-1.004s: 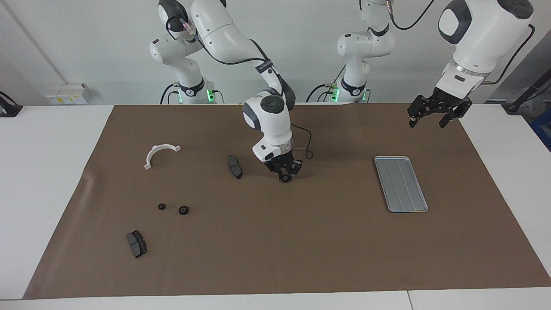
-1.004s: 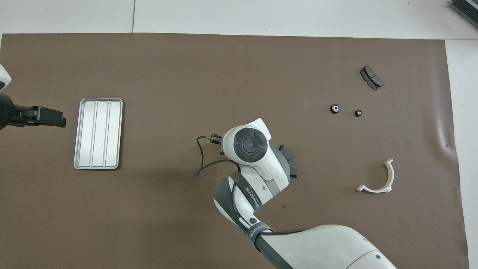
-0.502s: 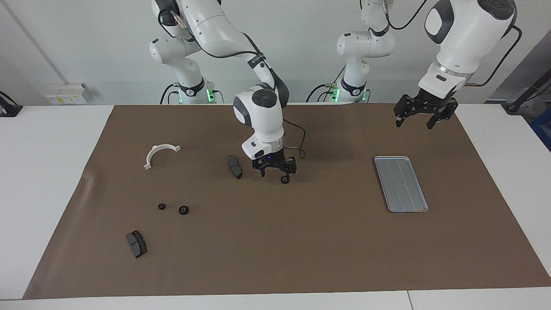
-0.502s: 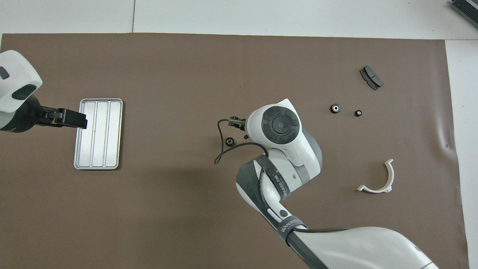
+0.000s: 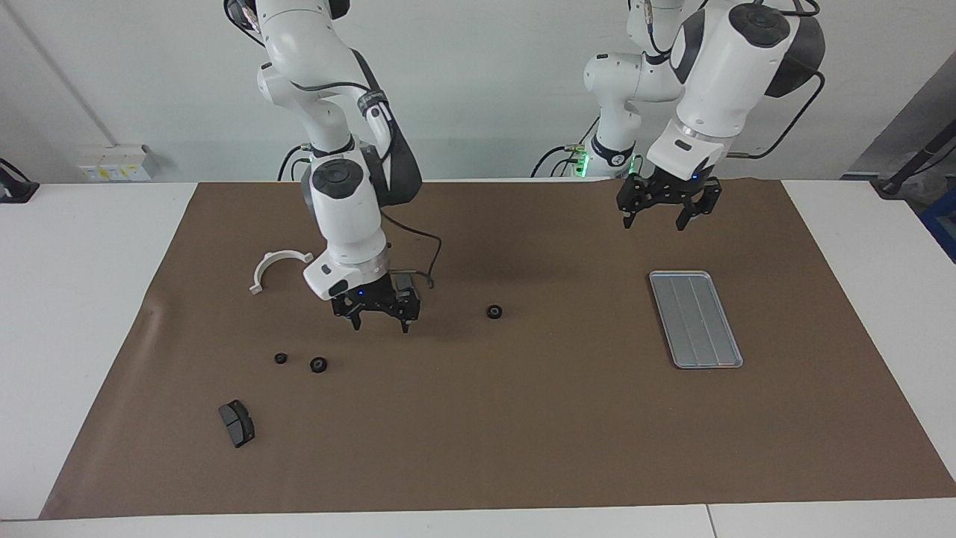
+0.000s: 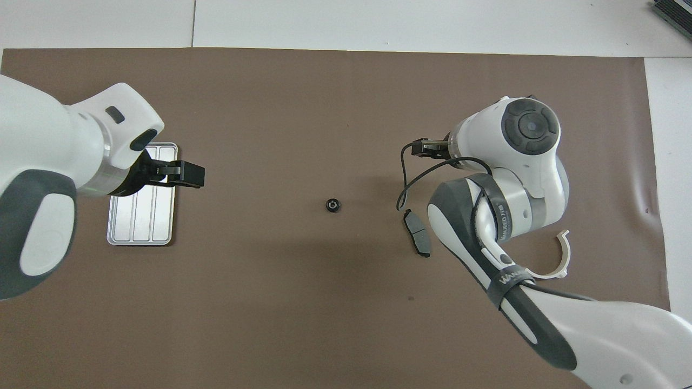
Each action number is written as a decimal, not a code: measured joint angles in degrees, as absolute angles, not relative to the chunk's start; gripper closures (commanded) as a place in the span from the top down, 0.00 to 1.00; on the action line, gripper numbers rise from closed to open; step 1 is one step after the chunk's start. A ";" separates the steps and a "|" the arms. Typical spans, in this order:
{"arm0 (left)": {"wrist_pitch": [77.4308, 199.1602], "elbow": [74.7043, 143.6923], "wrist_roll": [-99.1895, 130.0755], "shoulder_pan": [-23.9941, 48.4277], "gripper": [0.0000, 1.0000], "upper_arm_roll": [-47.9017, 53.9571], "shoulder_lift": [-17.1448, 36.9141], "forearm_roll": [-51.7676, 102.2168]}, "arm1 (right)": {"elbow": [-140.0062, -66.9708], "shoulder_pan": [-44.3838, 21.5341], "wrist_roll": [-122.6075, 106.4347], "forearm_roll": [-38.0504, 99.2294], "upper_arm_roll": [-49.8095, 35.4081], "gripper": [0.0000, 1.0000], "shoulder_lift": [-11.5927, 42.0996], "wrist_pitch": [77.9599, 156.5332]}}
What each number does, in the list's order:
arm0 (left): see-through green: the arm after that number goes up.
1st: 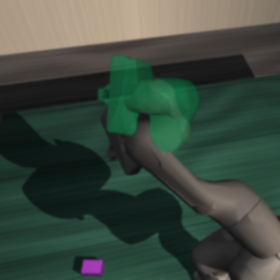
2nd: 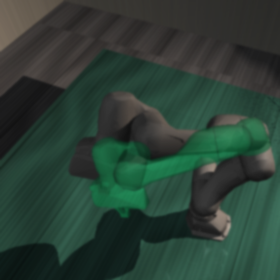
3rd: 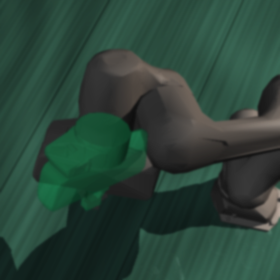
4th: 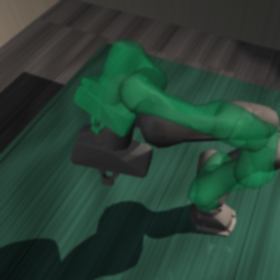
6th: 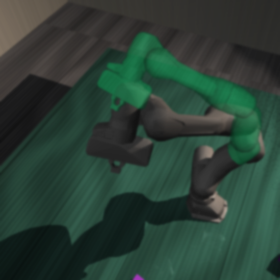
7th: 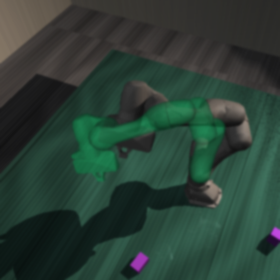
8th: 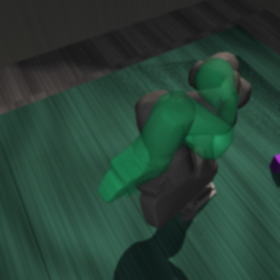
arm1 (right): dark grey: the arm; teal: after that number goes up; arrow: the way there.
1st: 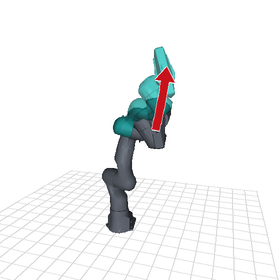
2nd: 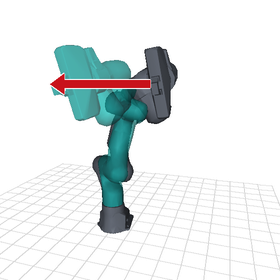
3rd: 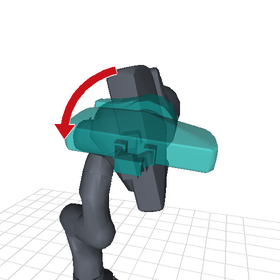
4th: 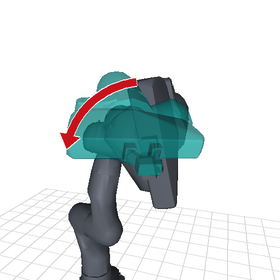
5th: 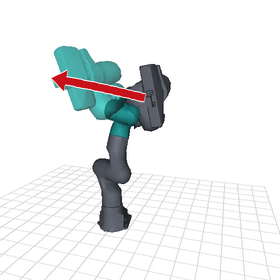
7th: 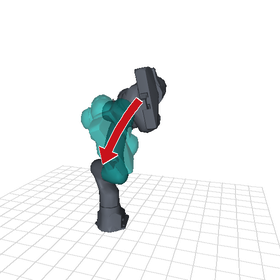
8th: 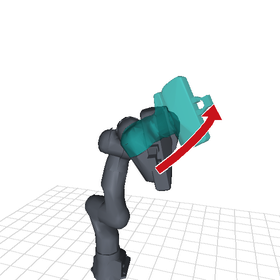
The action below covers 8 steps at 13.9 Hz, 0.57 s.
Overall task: Pick bearing gear from pile to tray
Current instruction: 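Reach the left gripper to the gear while the right gripper withdraws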
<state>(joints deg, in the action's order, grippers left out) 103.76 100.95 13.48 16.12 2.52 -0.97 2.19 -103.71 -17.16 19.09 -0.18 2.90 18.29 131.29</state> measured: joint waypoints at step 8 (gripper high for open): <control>112.41 100.66 29.63 27.19 1.00 2.53 8.66 -0.63 | -108.15 -8.44 -1.56 -0.20 2.81 1.00 19.39 135.57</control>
